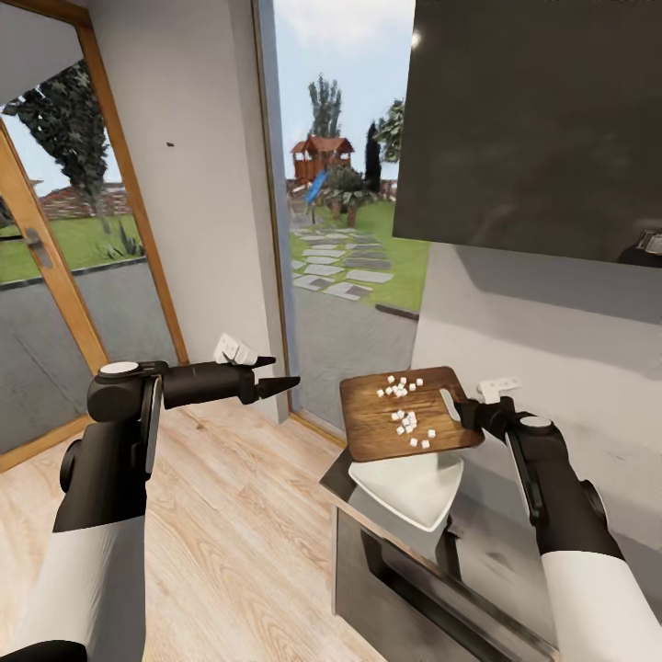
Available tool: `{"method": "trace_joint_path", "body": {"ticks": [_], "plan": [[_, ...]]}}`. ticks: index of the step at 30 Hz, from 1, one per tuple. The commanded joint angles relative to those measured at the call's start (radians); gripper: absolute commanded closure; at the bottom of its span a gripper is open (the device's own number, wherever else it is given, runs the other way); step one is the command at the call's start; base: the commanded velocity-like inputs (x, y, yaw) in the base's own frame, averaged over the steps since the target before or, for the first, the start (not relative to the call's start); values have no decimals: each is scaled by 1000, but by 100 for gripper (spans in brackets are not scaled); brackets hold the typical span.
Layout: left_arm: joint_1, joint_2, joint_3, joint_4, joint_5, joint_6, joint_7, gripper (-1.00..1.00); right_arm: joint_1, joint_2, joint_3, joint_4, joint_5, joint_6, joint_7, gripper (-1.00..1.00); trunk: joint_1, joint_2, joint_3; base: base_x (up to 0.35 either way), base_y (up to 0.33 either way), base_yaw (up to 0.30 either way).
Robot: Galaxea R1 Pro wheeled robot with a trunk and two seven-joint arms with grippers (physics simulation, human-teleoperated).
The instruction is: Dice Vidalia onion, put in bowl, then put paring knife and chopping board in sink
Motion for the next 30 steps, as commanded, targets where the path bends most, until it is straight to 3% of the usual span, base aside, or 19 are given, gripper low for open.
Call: {"method": "trace_joint_path", "body": {"ticks": [1, 6, 20, 24, 26, 30], "plan": [[-1, -1, 2, -1, -10, 9, -10, -100, -1, 0, -1, -1, 11, -27, 9, 100, 1, -2, -2, 0, 0, 0], [-1, -1, 2, -1, -10, 10, -10, -100, -1, 0, -1, -1, 11, -70, 11, 100, 1, -2, -2, 0, 0, 0], [-1, -1, 2, -1, -10, 9, -9, -100, -1, 1, -6, -1, 9, -86, 70, 100, 1, -2, -2, 0, 0, 0], [-1, -1, 2, -1, -10, 10, -9, -100, -1, 1, -32, 0, 9, -126, 71, 100, 1, -2, -2, 0, 0, 0], [-1, -1, 2, -1, -10, 9, -9, -100, -1, 2, -70, 0, 9, -135, 71, 100, 1, -2, -2, 0, 0, 0], [-1, -1, 2, -1, -10, 9, -9, -100, -1, 1, -81, 0, 9, -136, 71, 100, 1, -2, -2, 0, 0, 0]]}}
